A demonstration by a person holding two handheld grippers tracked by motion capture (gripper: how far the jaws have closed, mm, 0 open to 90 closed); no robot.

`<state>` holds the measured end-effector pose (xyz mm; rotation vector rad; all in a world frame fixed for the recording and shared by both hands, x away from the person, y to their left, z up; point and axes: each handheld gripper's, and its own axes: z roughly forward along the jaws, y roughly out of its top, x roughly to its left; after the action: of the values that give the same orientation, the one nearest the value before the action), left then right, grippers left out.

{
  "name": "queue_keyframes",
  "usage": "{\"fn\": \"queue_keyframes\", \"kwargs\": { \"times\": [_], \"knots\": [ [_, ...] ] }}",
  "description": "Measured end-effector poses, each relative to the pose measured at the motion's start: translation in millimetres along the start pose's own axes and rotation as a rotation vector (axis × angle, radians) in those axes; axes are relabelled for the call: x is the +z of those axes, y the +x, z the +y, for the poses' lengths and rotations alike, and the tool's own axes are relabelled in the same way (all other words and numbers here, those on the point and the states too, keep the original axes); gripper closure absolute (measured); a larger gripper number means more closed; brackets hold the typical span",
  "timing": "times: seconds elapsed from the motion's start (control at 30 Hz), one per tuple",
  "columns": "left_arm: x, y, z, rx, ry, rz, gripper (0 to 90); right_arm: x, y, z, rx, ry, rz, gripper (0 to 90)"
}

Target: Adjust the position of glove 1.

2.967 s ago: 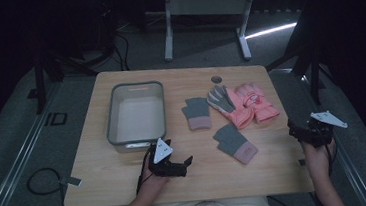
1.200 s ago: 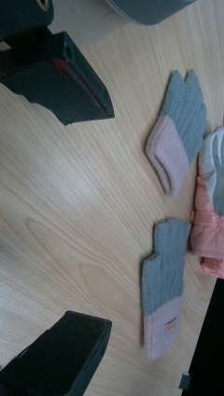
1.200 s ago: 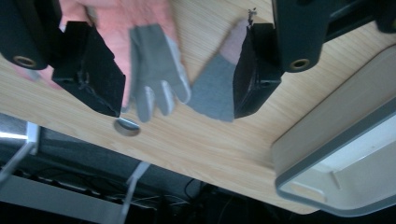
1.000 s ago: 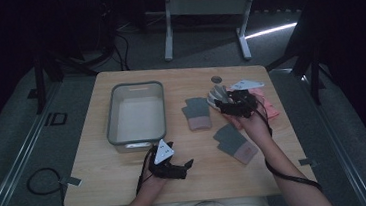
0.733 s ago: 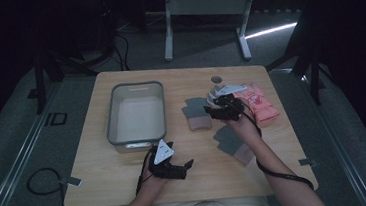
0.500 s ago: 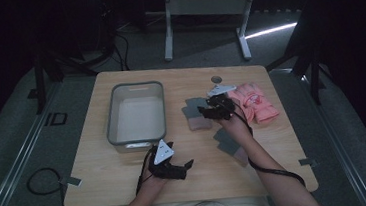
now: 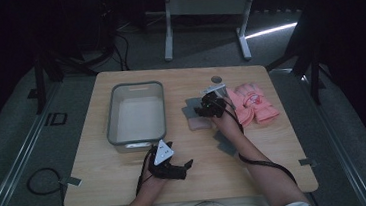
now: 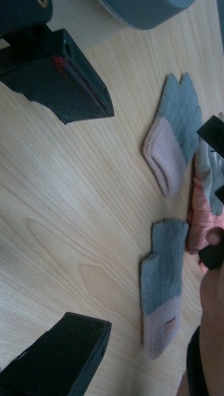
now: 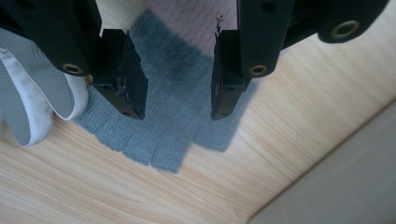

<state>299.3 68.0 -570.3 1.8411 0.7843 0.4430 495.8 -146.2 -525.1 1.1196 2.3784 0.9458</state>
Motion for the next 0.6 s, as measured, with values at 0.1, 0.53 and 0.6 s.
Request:
{"fn": "queue_keyframes", "kwargs": {
  "times": [0.1, 0.53, 0.6],
  "knots": [
    [-0.4, -1.3, -0.3, 0.005, -0.004, 0.0, 1.1, 8.8, -3.9, -1.0, 0.004, 0.015, 0.001, 56.4],
    [-2.0, -2.8, -1.1, 0.02, -0.02, -0.01, 1.1, 30.2, -0.5, -2.7, 0.059, 0.069, -0.062, 80.5],
    [-2.2, -2.5, -1.3, 0.013, -0.023, -0.012, 1.1, 28.7, 0.8, -0.3, 0.089, 0.077, -0.059, 83.6]
  ]
}}
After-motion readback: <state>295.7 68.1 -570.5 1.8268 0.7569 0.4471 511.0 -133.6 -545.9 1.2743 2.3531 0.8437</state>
